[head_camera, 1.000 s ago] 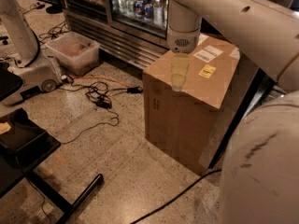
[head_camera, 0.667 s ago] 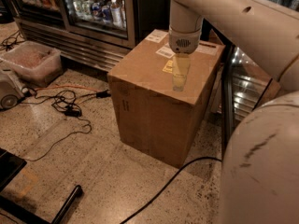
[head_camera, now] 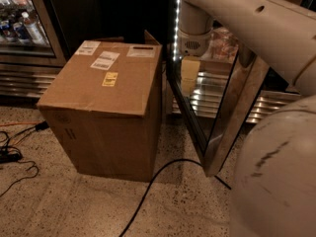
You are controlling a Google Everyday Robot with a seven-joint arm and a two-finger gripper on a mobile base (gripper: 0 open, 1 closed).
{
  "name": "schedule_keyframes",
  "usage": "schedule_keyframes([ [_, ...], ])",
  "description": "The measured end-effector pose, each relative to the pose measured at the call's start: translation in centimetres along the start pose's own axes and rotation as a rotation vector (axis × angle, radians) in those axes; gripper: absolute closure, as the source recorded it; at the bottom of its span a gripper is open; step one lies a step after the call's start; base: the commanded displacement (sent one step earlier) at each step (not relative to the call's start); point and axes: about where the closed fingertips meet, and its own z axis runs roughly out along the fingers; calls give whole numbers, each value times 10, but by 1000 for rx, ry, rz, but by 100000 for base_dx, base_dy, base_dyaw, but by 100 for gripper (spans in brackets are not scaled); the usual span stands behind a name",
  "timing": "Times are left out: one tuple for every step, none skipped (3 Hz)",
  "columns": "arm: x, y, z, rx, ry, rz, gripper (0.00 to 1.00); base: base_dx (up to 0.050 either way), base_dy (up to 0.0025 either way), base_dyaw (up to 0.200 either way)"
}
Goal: Close left fridge door
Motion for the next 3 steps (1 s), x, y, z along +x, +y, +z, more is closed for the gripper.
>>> schedule_keyframes([
  [0, 0, 0, 0, 0, 0, 0, 0, 0, -18508],
  [0, 0, 0, 0, 0, 0, 0, 4661, -8, 169],
  [0, 0, 0, 0, 0, 0, 0, 2192, -199, -17988],
])
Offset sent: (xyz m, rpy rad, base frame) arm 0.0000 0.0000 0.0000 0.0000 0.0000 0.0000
